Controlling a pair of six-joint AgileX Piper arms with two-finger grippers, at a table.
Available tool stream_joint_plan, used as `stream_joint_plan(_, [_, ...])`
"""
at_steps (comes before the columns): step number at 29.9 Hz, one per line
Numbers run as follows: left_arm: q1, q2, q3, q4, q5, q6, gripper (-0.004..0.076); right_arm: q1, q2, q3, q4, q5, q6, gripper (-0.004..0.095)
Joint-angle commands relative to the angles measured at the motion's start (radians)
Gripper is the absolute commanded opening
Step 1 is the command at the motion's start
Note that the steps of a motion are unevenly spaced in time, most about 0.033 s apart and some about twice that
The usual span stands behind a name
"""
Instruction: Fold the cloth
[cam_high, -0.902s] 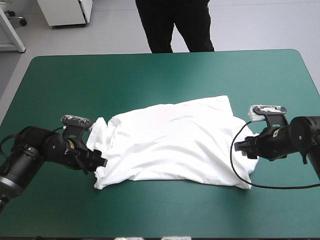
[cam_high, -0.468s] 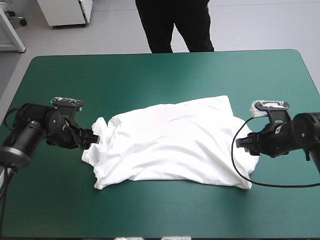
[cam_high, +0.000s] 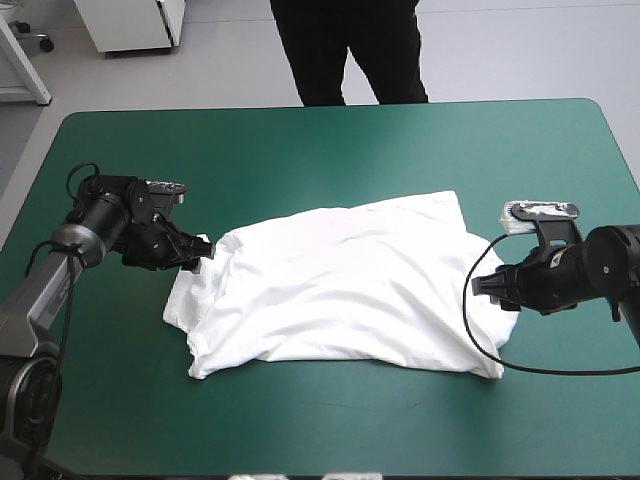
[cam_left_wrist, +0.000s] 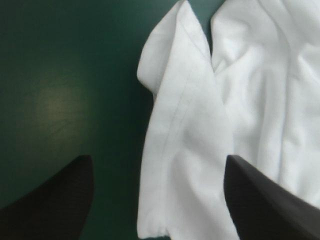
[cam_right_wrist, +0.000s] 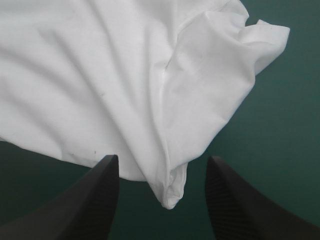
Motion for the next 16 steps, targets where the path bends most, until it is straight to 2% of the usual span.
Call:
stream_joint_plan(1, [0.001, 0.025, -0.046, 0.003, -0.017, 0.000, 0.0527, -0.001, -0.021, -0.034, -0.001, -0.020, 0.003, 0.0487])
stream_joint_plan(6, [0.001, 0.077, -0.050, 0.003, -0.061, -0.002, 0.0516, -0.001, -0.021, -0.034, -0.002, -0.010, 0.003, 0.0486])
stream_joint_plan(11, [0.003, 0.138, -0.050, 0.010, -0.075, -0.002, 0.0427, -0.001, -0.021, -0.034, -0.008, -0.008, 0.003, 0.0486])
stream_joint_plan(16, [0.003, 0.190, -0.050, -0.009, -0.061, -0.002, 0.0378, -0.001, -0.021, -0.034, -0.012, 0.000, 0.003, 0.0486])
